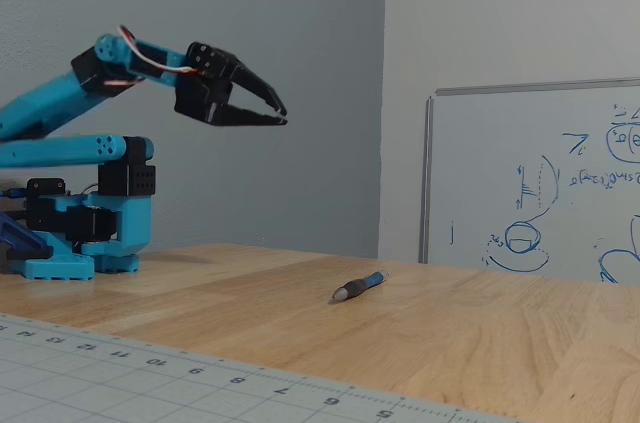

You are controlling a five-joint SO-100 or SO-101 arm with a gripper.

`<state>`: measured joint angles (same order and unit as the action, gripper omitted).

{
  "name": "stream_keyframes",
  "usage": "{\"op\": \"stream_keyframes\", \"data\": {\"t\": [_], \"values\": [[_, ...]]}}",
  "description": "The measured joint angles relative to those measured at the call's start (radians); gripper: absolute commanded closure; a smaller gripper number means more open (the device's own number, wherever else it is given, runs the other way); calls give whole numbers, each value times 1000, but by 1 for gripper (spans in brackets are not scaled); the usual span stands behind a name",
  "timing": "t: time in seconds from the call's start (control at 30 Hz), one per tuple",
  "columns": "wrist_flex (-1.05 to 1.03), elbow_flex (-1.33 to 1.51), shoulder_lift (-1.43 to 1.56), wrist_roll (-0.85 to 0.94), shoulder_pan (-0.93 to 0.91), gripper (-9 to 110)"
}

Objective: Touch the pen.

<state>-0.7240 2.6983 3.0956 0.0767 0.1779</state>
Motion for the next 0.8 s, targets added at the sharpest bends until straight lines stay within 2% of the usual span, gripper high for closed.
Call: {"op": "stream_keyframes", "data": {"t": [0.37, 0.8], "values": [[5, -531, -790, 0, 75, 101], [20, -804, -1378, 0, 112, 101]]}}
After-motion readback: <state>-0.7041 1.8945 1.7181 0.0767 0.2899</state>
